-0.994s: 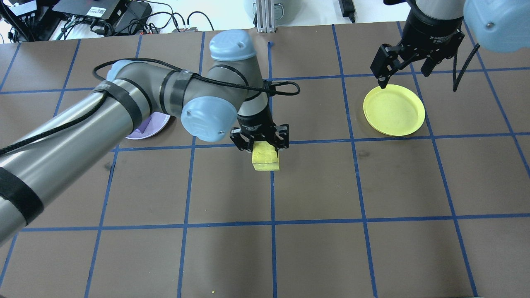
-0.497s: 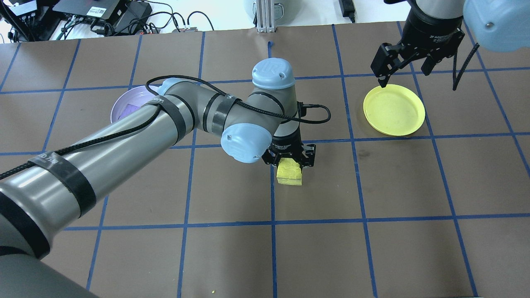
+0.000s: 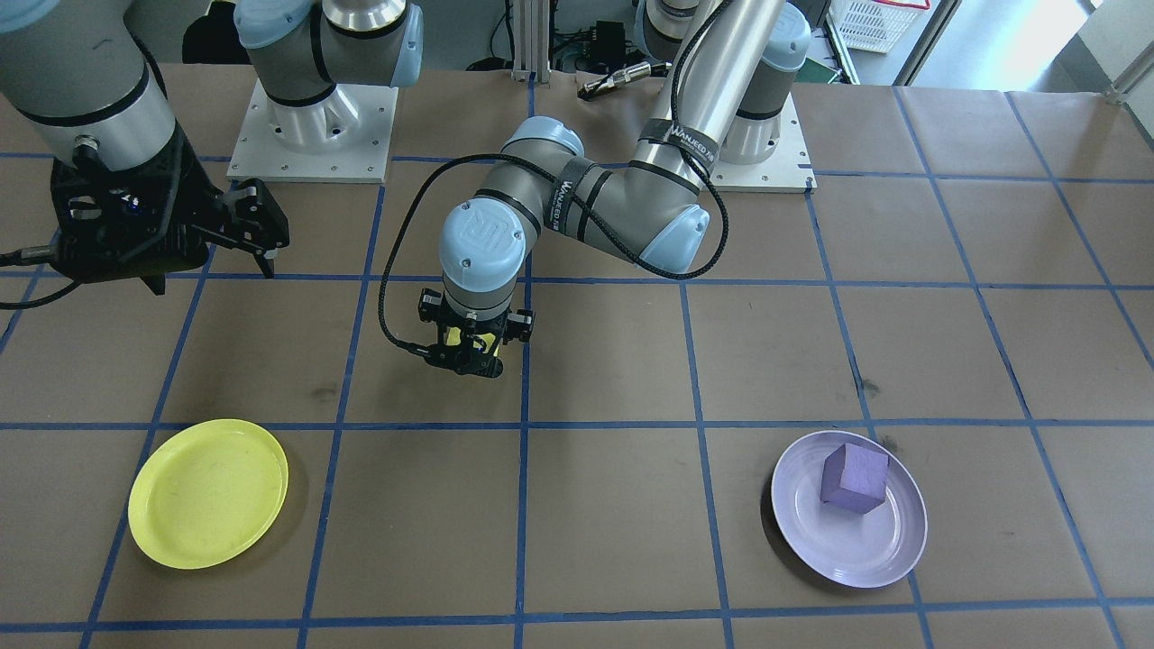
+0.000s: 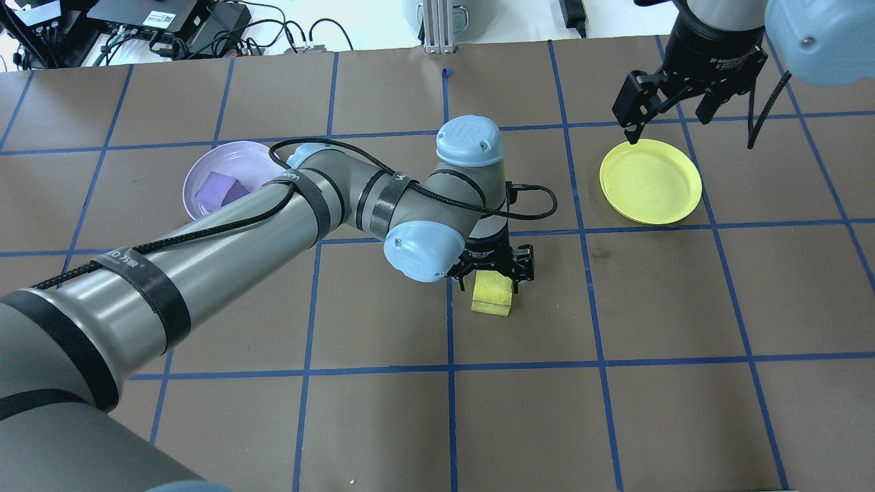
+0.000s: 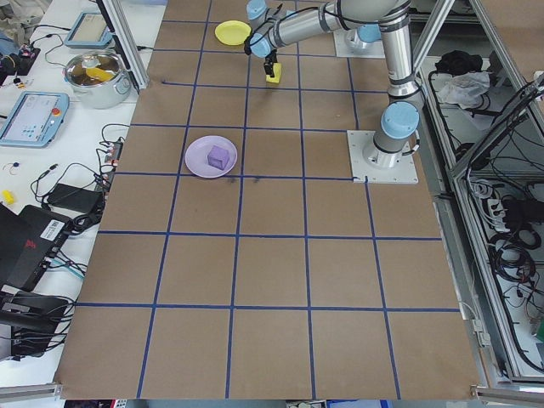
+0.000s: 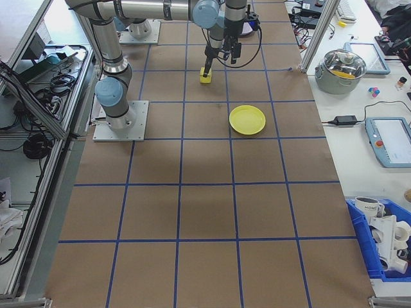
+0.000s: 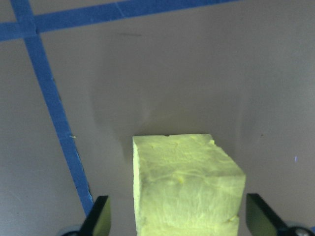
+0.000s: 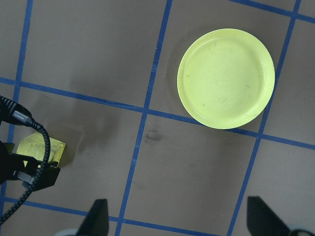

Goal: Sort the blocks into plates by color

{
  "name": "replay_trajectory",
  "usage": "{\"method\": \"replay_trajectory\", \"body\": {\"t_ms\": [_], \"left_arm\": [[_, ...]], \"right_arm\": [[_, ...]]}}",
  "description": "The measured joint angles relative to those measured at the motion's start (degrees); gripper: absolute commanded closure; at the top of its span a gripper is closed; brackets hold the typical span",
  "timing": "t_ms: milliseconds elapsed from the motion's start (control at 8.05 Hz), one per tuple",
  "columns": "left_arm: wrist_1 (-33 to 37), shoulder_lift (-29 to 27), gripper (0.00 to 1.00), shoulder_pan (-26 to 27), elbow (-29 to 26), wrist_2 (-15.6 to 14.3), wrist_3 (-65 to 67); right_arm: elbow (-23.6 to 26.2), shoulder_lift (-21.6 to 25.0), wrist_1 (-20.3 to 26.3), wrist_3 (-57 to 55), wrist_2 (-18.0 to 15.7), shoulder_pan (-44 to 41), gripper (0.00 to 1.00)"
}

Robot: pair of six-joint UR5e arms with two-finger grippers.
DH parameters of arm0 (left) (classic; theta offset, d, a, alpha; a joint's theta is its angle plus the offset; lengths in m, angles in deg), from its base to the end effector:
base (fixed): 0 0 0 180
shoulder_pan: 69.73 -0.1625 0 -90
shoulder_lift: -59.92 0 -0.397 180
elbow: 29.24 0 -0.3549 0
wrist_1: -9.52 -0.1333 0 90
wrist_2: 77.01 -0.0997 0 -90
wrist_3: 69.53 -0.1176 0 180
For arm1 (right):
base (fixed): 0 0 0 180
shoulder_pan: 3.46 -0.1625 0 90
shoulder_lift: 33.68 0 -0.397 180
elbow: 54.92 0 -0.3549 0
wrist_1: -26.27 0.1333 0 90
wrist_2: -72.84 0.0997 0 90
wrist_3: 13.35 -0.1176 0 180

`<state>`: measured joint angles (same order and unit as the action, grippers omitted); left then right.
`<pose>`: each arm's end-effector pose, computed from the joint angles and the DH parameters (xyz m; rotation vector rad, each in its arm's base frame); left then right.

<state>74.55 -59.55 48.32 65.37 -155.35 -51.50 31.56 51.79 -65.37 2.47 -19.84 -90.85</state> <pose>-0.4064 -0.4287 0.1798 -0.2375 -2.9884 -0.3396 0.1055 -0.4925 0.4356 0.3554 -3.0732 0.0052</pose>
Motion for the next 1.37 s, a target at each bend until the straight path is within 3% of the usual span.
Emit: {"method": "replay_trajectory", "body": {"t_ms": [373, 746, 994, 1118, 1367], "left_arm": [[0.57, 3.40, 0.00, -2.63, -0.42, 0.18, -4.09], [8.50, 9.87, 0.00, -15.53, -0.52, -1.62, -16.12], [14.41, 14.62, 0.00, -19.85, -0.82, -11.77, -18.28], [17.63, 16.97, 0.00, -20.53, -1.89, -14.53, -18.55], [27.59, 19.84, 0.00, -20.85, -8.05, -15.82, -17.98]], "right_arm": [[-0.02, -0.39, -0.25, -0.46, -1.35, -0.10, 0.00], [0.02, -1.67, 0.39, -5.24, -1.74, -0.14, 0.00], [0.80, -1.75, 0.28, -9.47, 0.60, -0.32, 0.00], [2.11, -1.73, 0.28, -10.22, 3.50, -0.78, 0.00], [6.62, -1.88, -1.18, -12.09, 7.98, -3.56, 0.00]]}}
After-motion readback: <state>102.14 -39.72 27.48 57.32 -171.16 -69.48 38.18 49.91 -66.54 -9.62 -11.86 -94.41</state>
